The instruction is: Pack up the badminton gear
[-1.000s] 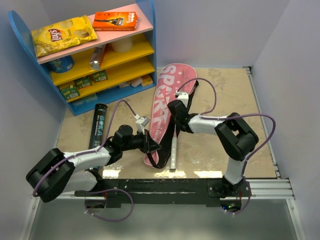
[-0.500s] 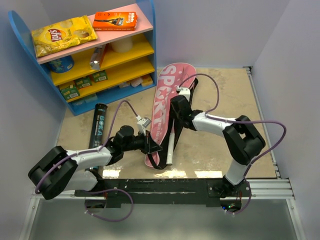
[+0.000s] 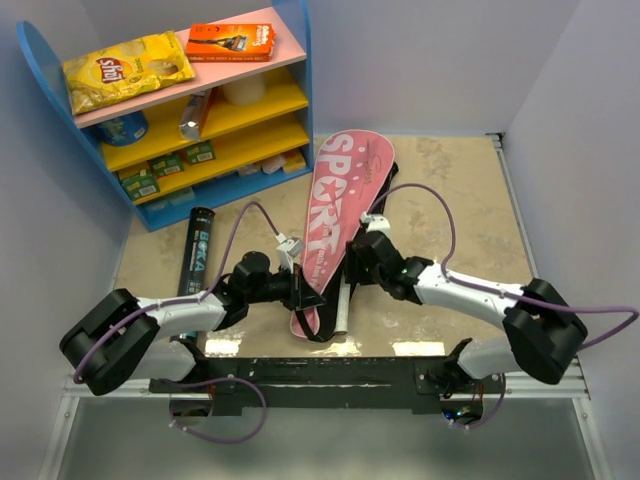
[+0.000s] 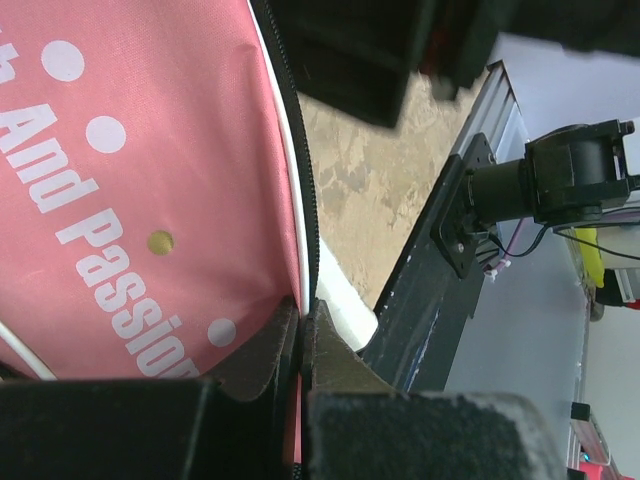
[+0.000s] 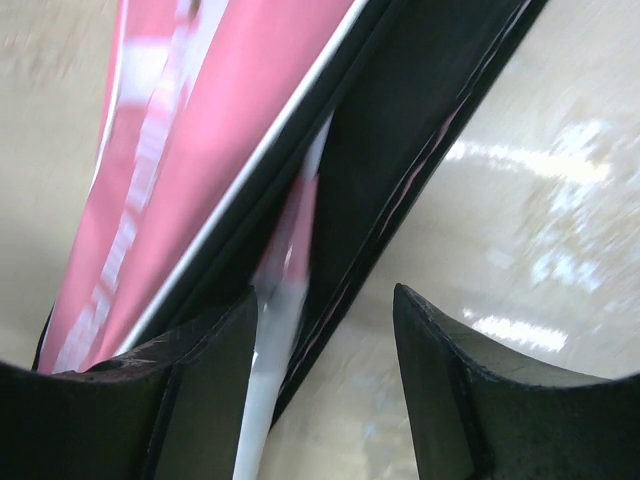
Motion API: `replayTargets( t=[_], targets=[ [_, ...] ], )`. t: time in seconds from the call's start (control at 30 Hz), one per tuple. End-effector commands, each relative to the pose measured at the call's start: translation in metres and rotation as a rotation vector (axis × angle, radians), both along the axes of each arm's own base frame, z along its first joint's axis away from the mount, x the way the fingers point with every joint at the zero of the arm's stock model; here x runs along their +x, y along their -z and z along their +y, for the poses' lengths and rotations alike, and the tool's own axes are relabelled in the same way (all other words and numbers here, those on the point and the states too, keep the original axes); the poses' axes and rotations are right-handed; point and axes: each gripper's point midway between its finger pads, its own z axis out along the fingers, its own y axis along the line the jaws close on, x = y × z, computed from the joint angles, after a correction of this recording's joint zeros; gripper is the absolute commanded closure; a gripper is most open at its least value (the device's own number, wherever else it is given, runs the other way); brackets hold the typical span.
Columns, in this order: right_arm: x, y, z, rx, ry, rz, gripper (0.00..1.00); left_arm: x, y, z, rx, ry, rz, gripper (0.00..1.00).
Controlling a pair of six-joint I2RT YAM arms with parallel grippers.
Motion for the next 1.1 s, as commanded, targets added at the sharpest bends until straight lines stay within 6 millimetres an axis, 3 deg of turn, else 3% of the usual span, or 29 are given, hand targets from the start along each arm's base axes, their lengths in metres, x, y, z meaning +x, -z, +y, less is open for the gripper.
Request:
replayTargets(
  t=[0.0, 0.23, 0.43, 0.57, 0.6, 0.73, 0.83, 1.07],
  targets=[
    [-0.044, -0.003, 0.019, 0.111, -0.046, 0.064, 0.4, 0.002, -0.035, -0.014, -0.094, 0.049, -0.084, 1.0],
    [-0.073, 0.002, 0.027, 0.252, -0.055, 0.103, 0.41, 0.0, -0.032, -0.012, -0.089, 0.046, -0.079, 1.0],
    [-0.076, 0.02, 0.035, 0.285, -0.045, 0.124, 0.41, 0.0, -0.033, -0.011, -0.09, 0.044, -0.08, 1.0],
    [-0.074, 0.015, 0.047, 0.337, -0.053, 0.114, 0.45, -0.001, -0.032, -0.009, -0.082, 0.04, -0.08, 1.0],
    [-0.073, 0.015, 0.049, 0.339, -0.056, 0.115, 0.48, -0.001, -0.032, -0.009, -0.081, 0.041, -0.083, 1.0],
    [-0.071, 0.009, 0.054, 0.369, -0.053, 0.106, 0.81, -0.002, -0.03, -0.008, -0.077, 0.039, -0.078, 1.0],
    [-0.068, 0.004, 0.055, 0.385, -0.04, 0.095, 0.96, -0.002, -0.027, -0.007, -0.073, 0.033, -0.071, 1.0],
    [-0.053, -0.015, 0.068, 0.459, -0.007, 0.04, 1.0, -0.008, -0.02, -0.008, -0.081, 0.041, -0.052, 1.0]
  ],
)
